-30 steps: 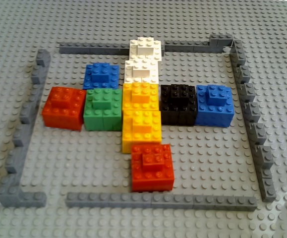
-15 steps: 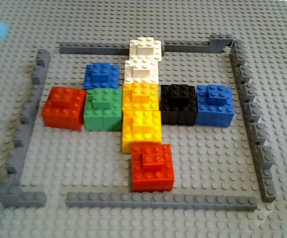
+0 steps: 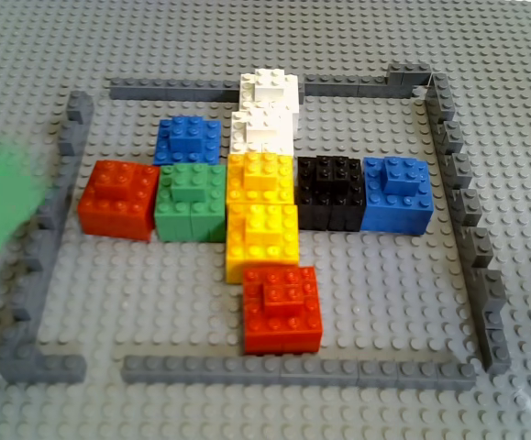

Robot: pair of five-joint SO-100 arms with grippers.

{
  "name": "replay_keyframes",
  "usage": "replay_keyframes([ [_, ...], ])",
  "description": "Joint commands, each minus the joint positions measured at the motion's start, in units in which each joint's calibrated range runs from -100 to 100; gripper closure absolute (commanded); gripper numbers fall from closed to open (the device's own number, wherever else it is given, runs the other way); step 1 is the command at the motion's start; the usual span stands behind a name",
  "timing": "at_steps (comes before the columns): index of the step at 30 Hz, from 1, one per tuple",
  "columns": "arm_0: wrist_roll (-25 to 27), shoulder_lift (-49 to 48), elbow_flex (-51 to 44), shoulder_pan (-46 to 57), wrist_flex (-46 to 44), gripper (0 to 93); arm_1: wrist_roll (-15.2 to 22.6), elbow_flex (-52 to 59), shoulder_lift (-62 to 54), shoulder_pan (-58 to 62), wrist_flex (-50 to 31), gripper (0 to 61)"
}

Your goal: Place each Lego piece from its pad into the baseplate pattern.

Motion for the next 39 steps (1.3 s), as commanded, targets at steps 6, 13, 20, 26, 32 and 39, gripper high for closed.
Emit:
replay_keyframes([
  [6,-0.24,-6.09,3.82,-12.05,0.61,92.7,-3.08,8.15,-6.80,21.19,-11.87,61.1],
  [13,-0.24,-6.09,5.26,-22.35,0.61,92.7,-4.69,8.15,-0.36,25.98,-18.46,61.0],
  [20,-0.24,-5.41,8.61,-31.49,0.61,92.7,-5.57,10.95,2.90,26.78,-25.29,61.0],
  [26,-2.93,-5.15,9.87,-36.35,0.61,92.7,-5.91,11.04,7.45,27.50,-28.87,61.0],
  [32,-12.11,-2.14,12.85,-40.56,0.53,92.7,-5.71,11.04,10.45,28.30,-32.53,61.0],
  [39,-14.65,4.89,12.85,-40.63,-5.25,92.7,-5.76,10.86,11.48,28.88,-33.35,61.0],
])
